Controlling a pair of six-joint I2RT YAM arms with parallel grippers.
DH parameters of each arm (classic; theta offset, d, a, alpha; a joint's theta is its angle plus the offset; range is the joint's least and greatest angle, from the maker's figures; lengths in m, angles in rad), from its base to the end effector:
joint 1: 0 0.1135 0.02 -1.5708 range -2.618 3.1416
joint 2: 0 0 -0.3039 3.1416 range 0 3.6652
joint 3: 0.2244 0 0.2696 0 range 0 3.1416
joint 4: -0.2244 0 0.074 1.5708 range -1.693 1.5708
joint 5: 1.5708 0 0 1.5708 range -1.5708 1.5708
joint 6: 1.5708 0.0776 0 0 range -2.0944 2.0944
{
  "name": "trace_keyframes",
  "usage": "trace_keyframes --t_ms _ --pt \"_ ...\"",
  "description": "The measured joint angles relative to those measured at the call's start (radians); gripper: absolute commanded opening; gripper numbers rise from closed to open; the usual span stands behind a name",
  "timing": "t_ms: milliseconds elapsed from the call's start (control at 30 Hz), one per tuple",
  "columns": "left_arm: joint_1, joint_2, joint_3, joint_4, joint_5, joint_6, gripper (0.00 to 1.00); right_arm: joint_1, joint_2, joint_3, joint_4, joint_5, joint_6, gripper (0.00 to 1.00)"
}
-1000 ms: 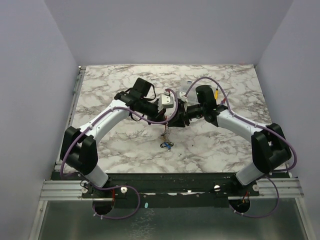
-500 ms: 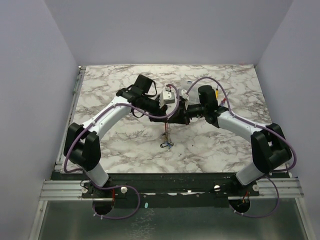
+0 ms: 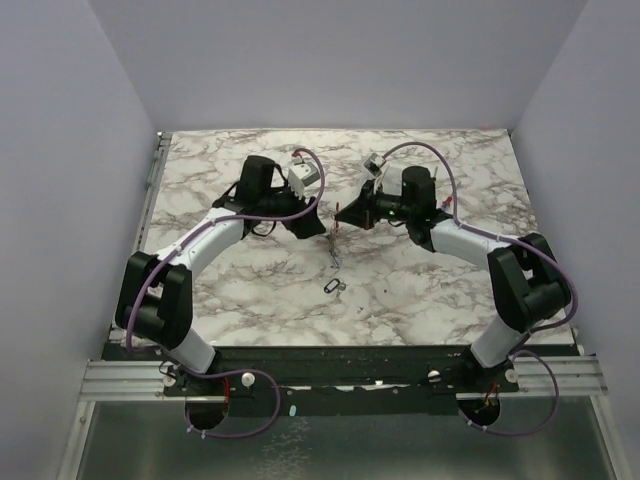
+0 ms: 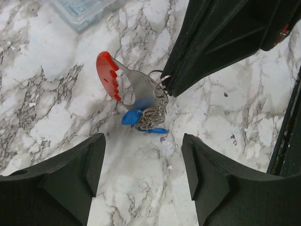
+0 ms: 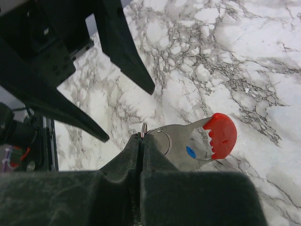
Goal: Remove the keys from the keyring
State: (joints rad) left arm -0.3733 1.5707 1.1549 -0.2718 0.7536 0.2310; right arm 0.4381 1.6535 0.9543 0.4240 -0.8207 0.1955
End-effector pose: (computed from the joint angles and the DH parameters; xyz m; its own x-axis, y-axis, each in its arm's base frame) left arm 0.3396 -0.1901 0.2832 -0.4017 0.3366 -0.8517 0.8735 0.4202 -0.2458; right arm 0.3445 0.2241 0.2586 -0.4214 -0.0512 -0.9054 -0.8613 0.3350 0.3820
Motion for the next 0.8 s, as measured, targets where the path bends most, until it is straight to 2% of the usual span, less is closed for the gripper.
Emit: trace_keyframes --t_ms 67,167,300,400,533,667,800 --pt "-0.002 -0.002 -0.056 0.104 -0.031 -0.083 0.8 0.0 0.027 0.0 0.045 0.033 0.077 0.01" --pt "-0.006 -0.002 -0.119 0.232 -0.053 -0.174 0.81 0.0 0.058 0.0 0.099 0.073 0.178 0.01" --pt "-0.025 0.009 -0.155 0.385 -0.103 -0.252 0.8 0.0 0.068 0.0 0.148 0.1 0.27 0.01" --pt "-0.049 0.029 -0.155 0.469 -0.151 -0.273 0.75 0.0 0.068 0.0 0.182 0.102 0.324 0.01" --pt "-0.077 0.081 -0.149 0.526 -0.217 -0.277 0.57 0.0 0.068 0.0 0.211 0.102 0.371 0.0" --pt "-0.092 0.126 -0.147 0.539 -0.255 -0.282 0.29 -0.001 0.068 -0.001 0.224 0.103 0.393 0.01" --pt "-0.105 0.127 -0.143 0.546 -0.251 -0.28 0.07 -0.001 0.067 -0.002 0.225 0.128 0.399 0.01"
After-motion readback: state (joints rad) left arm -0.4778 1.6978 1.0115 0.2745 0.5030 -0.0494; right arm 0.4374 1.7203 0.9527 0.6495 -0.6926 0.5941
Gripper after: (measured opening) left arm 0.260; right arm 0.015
